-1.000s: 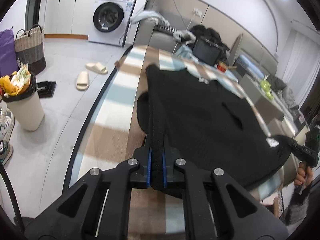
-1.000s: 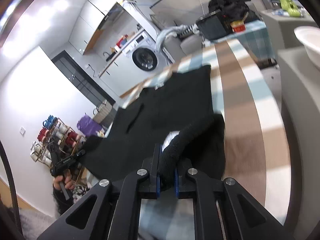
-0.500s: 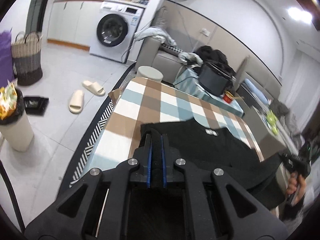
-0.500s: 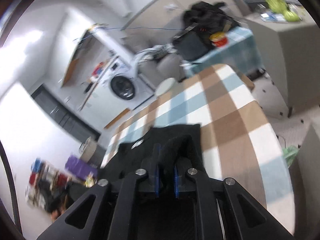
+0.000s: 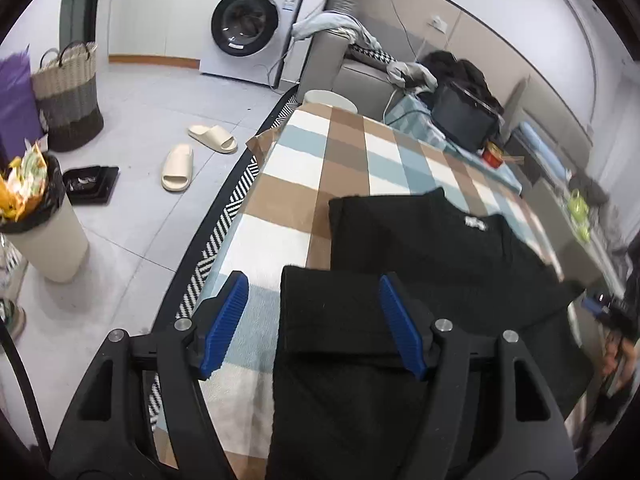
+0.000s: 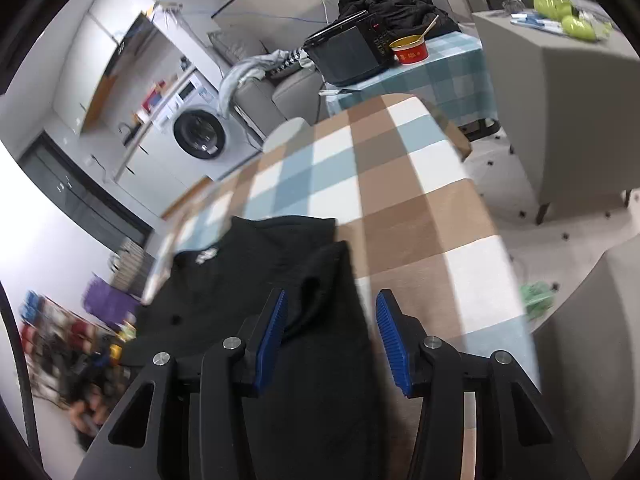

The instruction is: Fold small clothes

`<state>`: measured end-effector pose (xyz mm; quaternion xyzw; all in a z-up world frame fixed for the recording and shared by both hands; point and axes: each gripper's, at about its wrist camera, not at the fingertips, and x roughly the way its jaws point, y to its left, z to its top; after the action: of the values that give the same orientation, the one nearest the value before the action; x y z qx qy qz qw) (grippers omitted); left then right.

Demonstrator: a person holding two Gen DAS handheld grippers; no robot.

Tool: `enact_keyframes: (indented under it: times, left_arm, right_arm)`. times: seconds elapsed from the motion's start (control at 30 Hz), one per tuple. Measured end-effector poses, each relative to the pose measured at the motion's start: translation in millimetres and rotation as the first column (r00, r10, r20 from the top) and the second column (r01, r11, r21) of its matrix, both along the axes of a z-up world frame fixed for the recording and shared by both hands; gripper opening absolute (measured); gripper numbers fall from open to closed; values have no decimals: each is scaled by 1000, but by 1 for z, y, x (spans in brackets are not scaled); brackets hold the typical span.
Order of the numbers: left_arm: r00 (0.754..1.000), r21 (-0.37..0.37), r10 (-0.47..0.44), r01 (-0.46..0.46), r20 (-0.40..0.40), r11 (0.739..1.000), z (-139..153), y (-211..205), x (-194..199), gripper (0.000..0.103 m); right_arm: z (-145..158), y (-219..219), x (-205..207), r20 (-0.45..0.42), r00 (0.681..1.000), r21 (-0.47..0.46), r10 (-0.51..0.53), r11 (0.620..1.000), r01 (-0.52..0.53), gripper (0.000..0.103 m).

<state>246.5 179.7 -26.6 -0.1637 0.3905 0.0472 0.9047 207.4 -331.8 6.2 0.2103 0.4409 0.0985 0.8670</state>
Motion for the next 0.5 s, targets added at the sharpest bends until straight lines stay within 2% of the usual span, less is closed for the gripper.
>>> enact_keyframes:
  times: [0.13, 0.27, 0.4, 0.5]
  left_arm:
    - [999, 30, 26, -25, -32, 999, -5, 3, -7, 66]
    - [996, 87, 60, -54, -68, 995, -13, 8, -11, 66]
    - [989, 118, 71, -55, -130, 992, -22, 13, -11, 66]
    - [988, 149, 53, -31, -144, 988, -23, 9, -10, 66]
  right_arm:
    - [-9, -5, 2, -43, 999, -28, 10, 1000, -11, 47]
    - [-14, 10, 7, -76, 996, -185, 50, 981, -63, 47]
    - [-20, 34, 24, -96, 990, -284, 108, 950, -131, 47]
    - [-19, 50, 44, -77, 987, -248, 138, 957, -153, 47]
